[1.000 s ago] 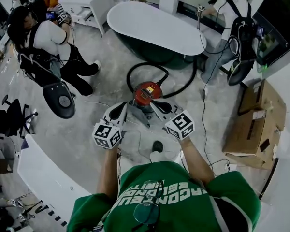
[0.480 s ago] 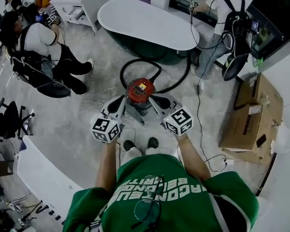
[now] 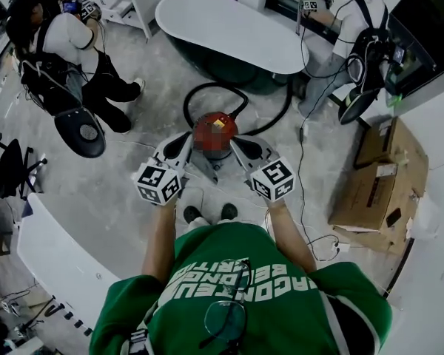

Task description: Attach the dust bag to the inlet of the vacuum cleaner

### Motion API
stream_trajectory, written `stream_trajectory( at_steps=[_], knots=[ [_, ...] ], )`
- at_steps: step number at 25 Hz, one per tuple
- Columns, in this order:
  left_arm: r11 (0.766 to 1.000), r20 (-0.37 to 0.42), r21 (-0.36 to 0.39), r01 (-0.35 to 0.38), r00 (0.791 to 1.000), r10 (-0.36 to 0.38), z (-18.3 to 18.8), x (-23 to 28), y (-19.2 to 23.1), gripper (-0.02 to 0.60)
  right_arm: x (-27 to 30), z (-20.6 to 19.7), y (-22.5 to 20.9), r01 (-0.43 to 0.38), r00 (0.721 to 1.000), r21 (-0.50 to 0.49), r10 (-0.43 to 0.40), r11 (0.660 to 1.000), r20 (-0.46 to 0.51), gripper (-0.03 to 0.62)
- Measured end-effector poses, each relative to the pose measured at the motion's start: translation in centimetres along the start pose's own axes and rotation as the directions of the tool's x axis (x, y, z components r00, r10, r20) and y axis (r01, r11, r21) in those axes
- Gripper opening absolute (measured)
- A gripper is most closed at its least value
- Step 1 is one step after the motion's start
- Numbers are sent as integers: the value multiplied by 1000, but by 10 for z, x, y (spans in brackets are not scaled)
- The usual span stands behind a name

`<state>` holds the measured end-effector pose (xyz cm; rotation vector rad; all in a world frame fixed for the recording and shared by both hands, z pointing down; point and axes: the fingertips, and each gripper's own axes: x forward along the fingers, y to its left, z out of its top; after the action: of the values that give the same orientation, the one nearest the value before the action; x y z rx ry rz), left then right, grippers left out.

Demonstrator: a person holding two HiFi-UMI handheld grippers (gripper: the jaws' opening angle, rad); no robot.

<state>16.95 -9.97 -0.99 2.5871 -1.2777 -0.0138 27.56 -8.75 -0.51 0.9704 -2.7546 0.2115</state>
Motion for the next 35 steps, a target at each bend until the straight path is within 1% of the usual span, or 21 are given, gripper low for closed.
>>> stream_trajectory(
  at_steps=[10, 18, 35],
  knots=[
    [999, 3, -35, -17, 1000, 17, -14, -26, 12, 4, 10, -11, 20, -25, 999, -23, 24, 999, -30, 8],
    [998, -2, -47, -35, 999, 35, -20, -36, 18, 4, 17, -17, 23, -9, 998, -34, 7, 999, -54, 8],
    [999, -6, -39, -3, 1000, 3, -16, -33, 21, 4, 22, -16, 24, 16, 998, -43, -18, 999, -60, 8]
  ],
)
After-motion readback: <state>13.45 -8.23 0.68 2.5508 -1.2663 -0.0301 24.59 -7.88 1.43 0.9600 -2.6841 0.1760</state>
